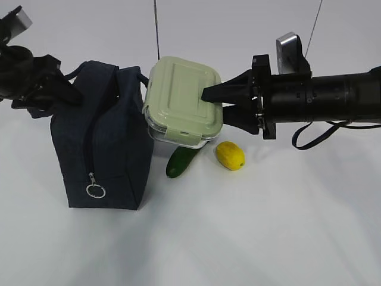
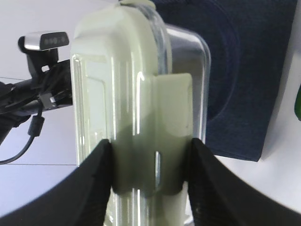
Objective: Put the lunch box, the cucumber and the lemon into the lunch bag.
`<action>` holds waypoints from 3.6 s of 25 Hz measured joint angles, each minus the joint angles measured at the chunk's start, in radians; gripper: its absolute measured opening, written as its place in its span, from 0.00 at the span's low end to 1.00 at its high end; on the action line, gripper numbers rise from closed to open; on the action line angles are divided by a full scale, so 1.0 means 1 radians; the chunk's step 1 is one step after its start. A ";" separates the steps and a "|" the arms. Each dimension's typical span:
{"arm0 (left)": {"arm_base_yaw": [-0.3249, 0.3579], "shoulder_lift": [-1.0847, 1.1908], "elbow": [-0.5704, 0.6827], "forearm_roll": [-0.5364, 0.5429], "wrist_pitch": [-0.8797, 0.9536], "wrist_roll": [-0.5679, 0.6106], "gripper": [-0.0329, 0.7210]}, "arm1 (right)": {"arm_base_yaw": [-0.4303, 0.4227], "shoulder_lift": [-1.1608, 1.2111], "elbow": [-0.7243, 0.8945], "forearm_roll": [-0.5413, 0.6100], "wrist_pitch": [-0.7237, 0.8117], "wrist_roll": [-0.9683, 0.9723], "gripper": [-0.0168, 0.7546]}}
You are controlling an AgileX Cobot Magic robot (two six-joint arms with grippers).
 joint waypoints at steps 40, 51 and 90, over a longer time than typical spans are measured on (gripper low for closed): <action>0.000 -0.154 -0.069 -0.321 0.380 0.138 0.04 | 0.161 0.084 -0.212 0.000 -0.032 0.037 0.47; 0.000 -0.080 -0.073 -0.409 0.382 0.143 0.04 | 0.247 0.131 -0.266 0.010 -0.163 0.040 0.47; 0.000 0.181 -0.079 -0.462 0.294 0.202 0.04 | 0.307 0.450 -0.509 -0.004 -0.330 0.150 0.52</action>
